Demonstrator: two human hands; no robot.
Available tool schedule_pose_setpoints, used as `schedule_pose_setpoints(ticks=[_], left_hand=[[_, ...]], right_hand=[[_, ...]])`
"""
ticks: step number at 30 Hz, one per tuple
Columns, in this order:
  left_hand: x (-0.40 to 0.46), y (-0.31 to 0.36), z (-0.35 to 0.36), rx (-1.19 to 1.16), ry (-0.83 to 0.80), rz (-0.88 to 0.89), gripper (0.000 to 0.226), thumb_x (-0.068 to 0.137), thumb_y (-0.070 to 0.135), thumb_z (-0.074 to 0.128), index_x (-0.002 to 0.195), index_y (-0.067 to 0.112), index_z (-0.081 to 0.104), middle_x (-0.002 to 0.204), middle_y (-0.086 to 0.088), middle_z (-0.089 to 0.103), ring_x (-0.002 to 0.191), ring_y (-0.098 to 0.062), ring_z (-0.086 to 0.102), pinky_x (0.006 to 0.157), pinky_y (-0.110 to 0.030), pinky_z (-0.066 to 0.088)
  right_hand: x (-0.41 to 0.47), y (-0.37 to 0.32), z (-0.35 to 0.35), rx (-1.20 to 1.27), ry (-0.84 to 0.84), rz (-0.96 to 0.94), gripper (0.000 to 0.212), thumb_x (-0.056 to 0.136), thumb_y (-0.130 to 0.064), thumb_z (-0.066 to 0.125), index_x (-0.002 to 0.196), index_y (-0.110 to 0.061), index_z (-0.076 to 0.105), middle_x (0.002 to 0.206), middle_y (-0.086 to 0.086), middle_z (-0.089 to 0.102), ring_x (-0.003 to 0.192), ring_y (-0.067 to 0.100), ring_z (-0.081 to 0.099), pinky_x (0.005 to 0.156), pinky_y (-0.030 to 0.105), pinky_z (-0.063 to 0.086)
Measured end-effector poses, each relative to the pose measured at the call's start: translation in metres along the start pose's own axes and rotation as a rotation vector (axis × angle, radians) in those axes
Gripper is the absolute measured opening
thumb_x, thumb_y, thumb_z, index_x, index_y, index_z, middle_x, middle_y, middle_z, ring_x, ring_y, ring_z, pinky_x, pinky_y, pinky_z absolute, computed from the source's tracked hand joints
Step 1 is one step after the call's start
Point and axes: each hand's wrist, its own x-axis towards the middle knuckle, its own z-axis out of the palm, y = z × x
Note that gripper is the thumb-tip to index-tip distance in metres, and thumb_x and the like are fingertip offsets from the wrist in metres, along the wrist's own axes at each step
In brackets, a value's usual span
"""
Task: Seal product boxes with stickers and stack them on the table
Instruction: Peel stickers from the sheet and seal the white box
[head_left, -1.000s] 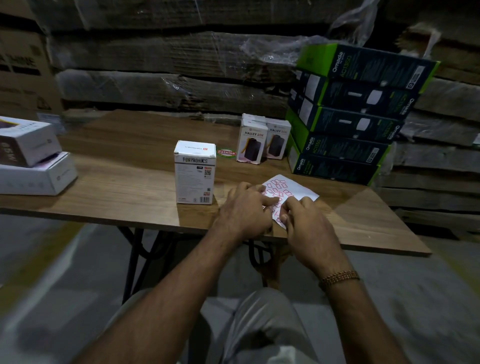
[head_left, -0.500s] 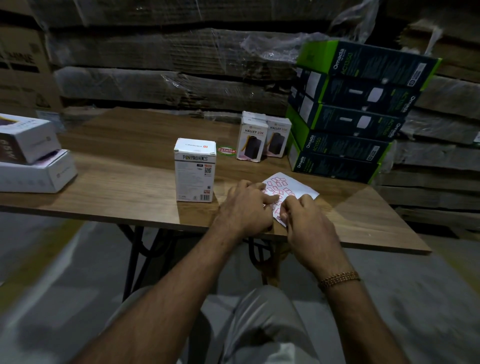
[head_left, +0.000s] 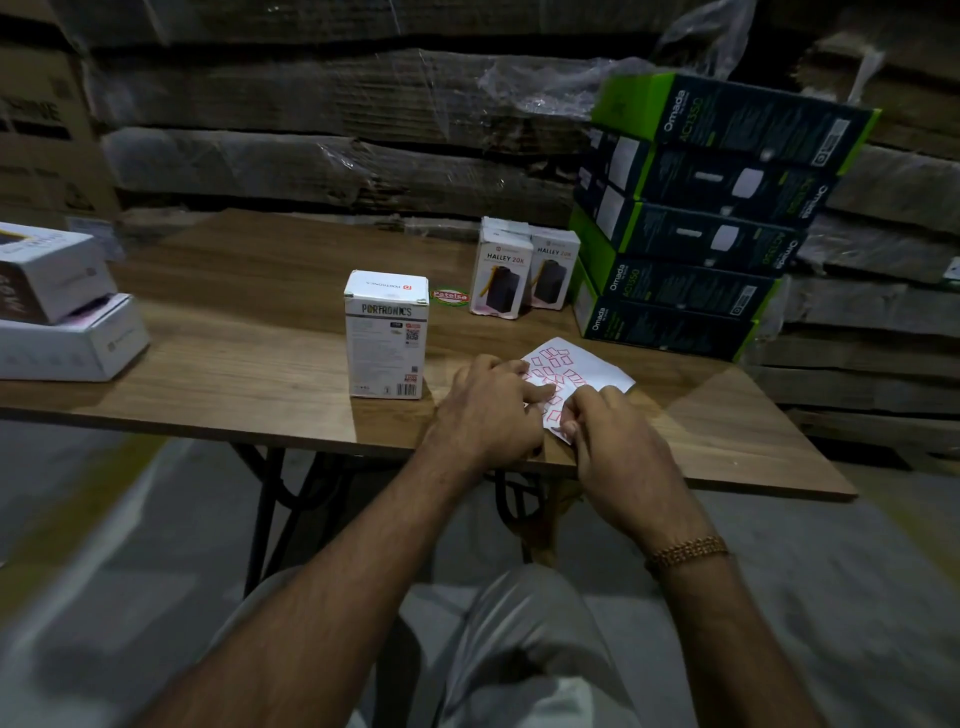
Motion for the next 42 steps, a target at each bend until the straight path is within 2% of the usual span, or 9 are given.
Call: schedule_pose_setpoints(ticks=[8,13,15,22,26,29,33,37,42], left_hand=[[0.001,0.0,0.0,0.002,-0.002,0.001,0.047,0.103,0.043,0.053,0.149,0.049,0.056,0.169,0.008,0.039,0.153,-0.027,0.026,0.124,-0.057,0.03],[-0.002,0.003,-0.003,-0.008,0.002,-0.008,0.045,0.104,0.043,0.055,0.149,0.049,0.057,0.169,0.008,0.038,0.153,-0.027,0.025,0.123,-0.057,0.03],[-0.003,0.005,-0.004,-0.007,0.005,-0.008,0.045,0.105,0.042,0.055,0.149,0.049,0.056,0.169,0.008,0.037,0.153,-0.027,0.024,0.124,-0.057,0.029],[0.001,-0.004,0.0,-0.161,0.057,0.0,0.046,0.109,0.044,0.05,0.155,0.046,0.05,0.166,0.012,0.042,0.151,-0.024,0.029,0.121,-0.054,0.03],[-0.002,-0.005,-0.002,-0.246,0.132,0.024,0.044,0.11,0.036,0.054,0.154,0.037,0.055,0.162,0.009,0.049,0.148,-0.021,0.036,0.118,-0.047,0.029],[-0.016,-0.001,-0.006,-0.365,0.343,0.182,0.049,0.105,0.02,0.062,0.153,0.029,0.057,0.153,0.005,0.059,0.141,-0.016,0.048,0.117,-0.048,0.04],[-0.049,0.014,-0.021,-0.409,0.768,0.365,0.05,0.101,-0.001,0.062,0.15,0.008,0.057,0.134,-0.006,0.07,0.122,-0.014,0.065,0.101,-0.031,0.056],[-0.075,0.009,-0.05,-0.314,1.172,0.409,0.033,0.096,-0.012,0.061,0.128,-0.006,0.065,0.124,-0.016,0.068,0.114,-0.031,0.066,0.096,-0.049,0.056],[-0.07,-0.042,-0.083,-0.164,1.254,0.208,0.041,0.095,0.003,0.065,0.135,-0.002,0.06,0.139,-0.018,0.06,0.131,-0.036,0.057,0.108,-0.056,0.045]], right_hand=[[0.0,0.007,0.001,0.096,0.002,0.0,0.007,0.11,-0.028,0.048,0.105,-0.027,0.053,0.102,-0.005,0.05,0.088,0.016,0.051,0.076,0.046,0.05],[0.003,0.011,-0.006,0.301,-0.013,0.072,0.013,0.11,-0.022,0.049,0.099,-0.025,0.055,0.098,-0.004,0.06,0.085,0.008,0.055,0.065,0.03,0.039],[0.004,0.012,-0.012,0.413,-0.04,0.135,0.014,0.111,-0.021,0.049,0.1,-0.022,0.058,0.097,-0.001,0.065,0.079,0.003,0.06,0.064,0.025,0.045],[0.01,0.02,-0.015,0.596,-0.066,0.253,0.016,0.111,-0.023,0.051,0.098,-0.023,0.062,0.104,-0.001,0.074,0.098,0.021,0.07,0.088,0.047,0.06],[0.01,0.02,-0.012,0.551,-0.048,0.247,0.016,0.11,-0.02,0.052,0.098,-0.021,0.062,0.103,0.0,0.072,0.096,0.02,0.067,0.08,0.039,0.056],[0.009,0.021,-0.011,0.522,-0.034,0.229,0.016,0.109,-0.02,0.053,0.095,-0.021,0.062,0.1,-0.002,0.072,0.097,0.018,0.066,0.079,0.038,0.053],[0.012,0.015,-0.015,0.539,-0.024,0.254,0.017,0.11,-0.022,0.052,0.096,-0.023,0.062,0.101,-0.005,0.073,0.099,0.014,0.067,0.081,0.037,0.054],[0.017,0.0,-0.019,0.56,0.062,0.202,0.016,0.108,-0.023,0.055,0.094,-0.026,0.061,0.101,-0.009,0.071,0.089,0.015,0.071,0.08,0.047,0.061],[0.031,-0.041,-0.031,0.582,0.081,-0.041,0.012,0.103,-0.023,0.064,0.092,-0.026,0.063,0.092,-0.01,0.07,0.089,0.006,0.064,0.071,0.029,0.047]])
